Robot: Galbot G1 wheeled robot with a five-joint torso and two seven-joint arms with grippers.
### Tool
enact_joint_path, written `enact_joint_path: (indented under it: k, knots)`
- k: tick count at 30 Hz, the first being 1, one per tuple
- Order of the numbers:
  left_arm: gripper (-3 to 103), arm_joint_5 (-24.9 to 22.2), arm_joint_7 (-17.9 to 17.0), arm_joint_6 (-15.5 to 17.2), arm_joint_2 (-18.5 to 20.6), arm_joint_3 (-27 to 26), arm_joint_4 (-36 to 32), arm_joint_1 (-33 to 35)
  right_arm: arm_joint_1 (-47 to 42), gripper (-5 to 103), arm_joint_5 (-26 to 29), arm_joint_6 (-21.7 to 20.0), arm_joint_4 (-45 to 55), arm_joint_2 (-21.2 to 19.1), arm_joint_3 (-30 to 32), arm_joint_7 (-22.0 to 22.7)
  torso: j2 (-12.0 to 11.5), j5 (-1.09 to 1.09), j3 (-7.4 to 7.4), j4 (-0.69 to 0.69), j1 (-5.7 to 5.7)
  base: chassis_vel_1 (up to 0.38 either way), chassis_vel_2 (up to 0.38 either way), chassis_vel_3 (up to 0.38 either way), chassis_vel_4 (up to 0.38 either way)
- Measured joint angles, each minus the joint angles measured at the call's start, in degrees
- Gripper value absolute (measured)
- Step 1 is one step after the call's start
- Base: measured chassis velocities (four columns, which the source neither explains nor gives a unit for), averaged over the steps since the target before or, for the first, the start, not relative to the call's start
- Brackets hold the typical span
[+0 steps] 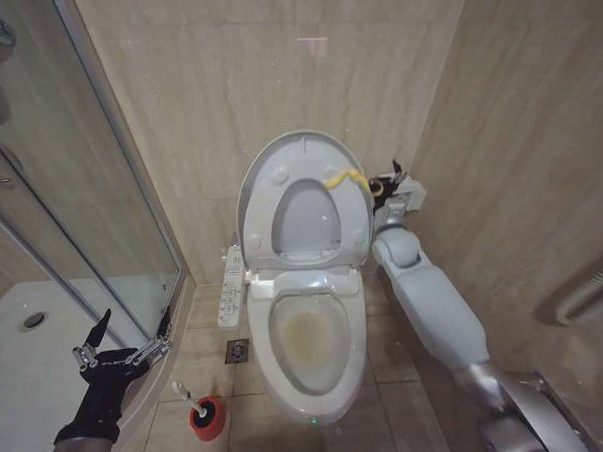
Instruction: Open the toilet lid, clean the toilet bowl with a toilet brush, close the toilet lid, and flush.
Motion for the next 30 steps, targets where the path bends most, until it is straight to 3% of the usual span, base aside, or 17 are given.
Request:
enact_joint_path:
  k: [7,14,19,30]
  knots:
    - [100,0.0,0.0,0.0,0.0,0.0,0.0,0.0,-8.4,100,4.3,-4.1,14.2,-4.7,-0.5,2.0,0.0,0.00,0.01,0.07,0.02,0.005,-0.016,-0.020,0.009]
    - [100,0.0,0.0,0.0,0.0,0.0,0.0,0.0,-23.5,100,6.9,-8.6,29.3,-7.0,5.1,3.3,0.0,-0.01,0.02,0.14,0.03,0.000,0.000,0.000,0.000]
    - [100,0.0,0.0,0.0,0.0,0.0,0.0,0.0,-38.0,100,5.4,-9.9,38.2,-5.8,9.8,4.5,0.0,0.00,0.01,0.05,0.02,0.000,0.000,0.000,0.000]
    - [100,0.0,0.0,0.0,0.0,0.0,0.0,0.0,-51.0,100,1.6,-8.8,41.7,-0.4,9.4,4.2,0.0,-0.02,0.01,0.06,0.03,0.000,0.000,0.000,0.000]
